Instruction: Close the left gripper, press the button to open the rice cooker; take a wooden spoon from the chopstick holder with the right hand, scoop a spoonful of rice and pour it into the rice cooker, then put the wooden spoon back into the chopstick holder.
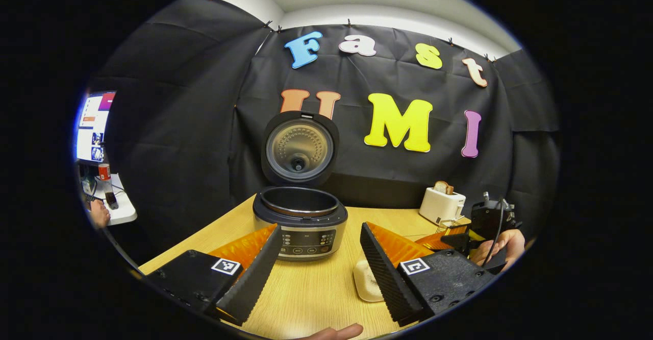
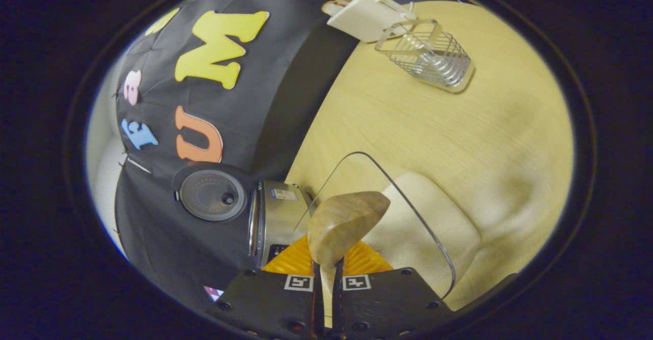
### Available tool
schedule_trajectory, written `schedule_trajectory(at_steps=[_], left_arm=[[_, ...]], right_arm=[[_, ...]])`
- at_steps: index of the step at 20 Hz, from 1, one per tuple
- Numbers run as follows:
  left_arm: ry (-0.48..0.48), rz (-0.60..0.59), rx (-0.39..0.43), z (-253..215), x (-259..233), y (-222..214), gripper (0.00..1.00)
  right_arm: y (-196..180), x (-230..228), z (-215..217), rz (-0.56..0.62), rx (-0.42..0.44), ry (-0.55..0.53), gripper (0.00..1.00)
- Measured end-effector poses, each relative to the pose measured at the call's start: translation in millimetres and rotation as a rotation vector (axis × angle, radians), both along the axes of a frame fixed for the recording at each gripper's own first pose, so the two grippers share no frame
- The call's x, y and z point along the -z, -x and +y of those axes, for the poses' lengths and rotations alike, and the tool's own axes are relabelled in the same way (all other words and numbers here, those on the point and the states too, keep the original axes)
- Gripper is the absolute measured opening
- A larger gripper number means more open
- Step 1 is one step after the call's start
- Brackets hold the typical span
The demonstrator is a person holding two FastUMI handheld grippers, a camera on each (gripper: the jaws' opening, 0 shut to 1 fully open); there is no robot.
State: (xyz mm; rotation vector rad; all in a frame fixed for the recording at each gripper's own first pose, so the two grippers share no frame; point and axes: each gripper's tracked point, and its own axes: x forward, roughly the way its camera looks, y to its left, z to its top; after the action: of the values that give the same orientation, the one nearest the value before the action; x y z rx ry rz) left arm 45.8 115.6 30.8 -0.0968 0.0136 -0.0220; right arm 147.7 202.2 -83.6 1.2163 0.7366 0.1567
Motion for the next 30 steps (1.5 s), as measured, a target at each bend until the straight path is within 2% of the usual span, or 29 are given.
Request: schedule_trajectory(at_steps=[4,8,14,16,22,30], left_arm=[[0.007,0.001,-0.002,1,0,0,0.98],[0.008,-0.005,-0.007,5,-2,2,0.98],[-0.002,-0.009,-0.043,21,-7,9,0.98],[-0.003,-0.013,-0.046,24,-7,11,0.98],[0.003,0.012,-0.098,54,1,12,0.97],[0.010,0.082,-0.220,101,26,6,0.98]], right_arm=[[0,-5,-22,0.010,0.071,-0.073,0.06],[2,-28,-29,0.000,0.110,-0.257,0.06],[-3,-62,-22,-0.045,0.115,-0.454,0.06],[-8,-74,-13,-0.056,0.112,-0.483,0.06],[-30,-115,38,-0.101,0.028,-0.441,0.06],[-89,-144,102,-0.144,-0.014,-0.247,0.06]])
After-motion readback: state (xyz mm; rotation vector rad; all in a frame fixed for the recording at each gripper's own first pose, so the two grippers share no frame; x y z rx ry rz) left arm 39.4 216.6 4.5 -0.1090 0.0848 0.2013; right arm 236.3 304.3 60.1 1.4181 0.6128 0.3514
